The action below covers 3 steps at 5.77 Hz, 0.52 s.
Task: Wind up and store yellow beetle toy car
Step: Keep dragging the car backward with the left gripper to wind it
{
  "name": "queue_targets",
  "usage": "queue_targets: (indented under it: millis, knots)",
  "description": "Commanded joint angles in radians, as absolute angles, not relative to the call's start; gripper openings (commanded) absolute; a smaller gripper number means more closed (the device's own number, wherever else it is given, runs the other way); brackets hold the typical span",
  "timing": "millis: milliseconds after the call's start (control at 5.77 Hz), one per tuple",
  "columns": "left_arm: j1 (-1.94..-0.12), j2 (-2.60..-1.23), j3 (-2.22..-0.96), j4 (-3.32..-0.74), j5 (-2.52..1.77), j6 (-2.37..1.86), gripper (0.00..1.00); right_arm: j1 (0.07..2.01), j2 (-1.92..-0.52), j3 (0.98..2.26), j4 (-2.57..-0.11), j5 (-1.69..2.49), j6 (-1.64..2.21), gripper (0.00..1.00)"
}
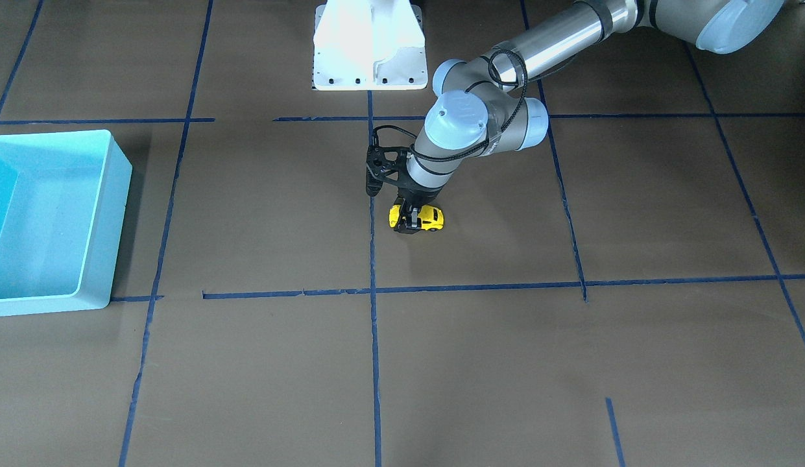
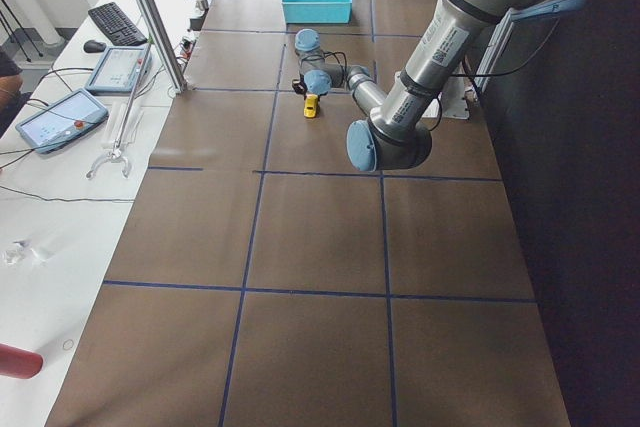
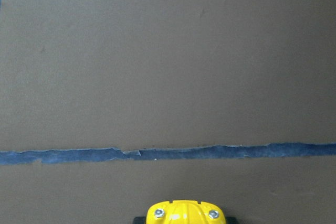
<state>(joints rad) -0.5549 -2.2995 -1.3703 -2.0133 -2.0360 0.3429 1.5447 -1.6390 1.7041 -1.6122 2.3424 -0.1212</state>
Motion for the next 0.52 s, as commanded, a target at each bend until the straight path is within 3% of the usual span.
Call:
queue_targets:
  millis: [0, 346]
  knots:
    - [-0.563, -2.264, -1.388, -2.036, -2.045, 0.342, 0.0, 1.545, -1.643, 1.704, -1.612, 2.344, -0.121, 1.0]
    - [-0.572, -2.243, -1.41, -2.037, -2.046, 0.377, 0.0, 1.545, -1.644, 1.704, -1.612, 2.347, -0.121, 1.0]
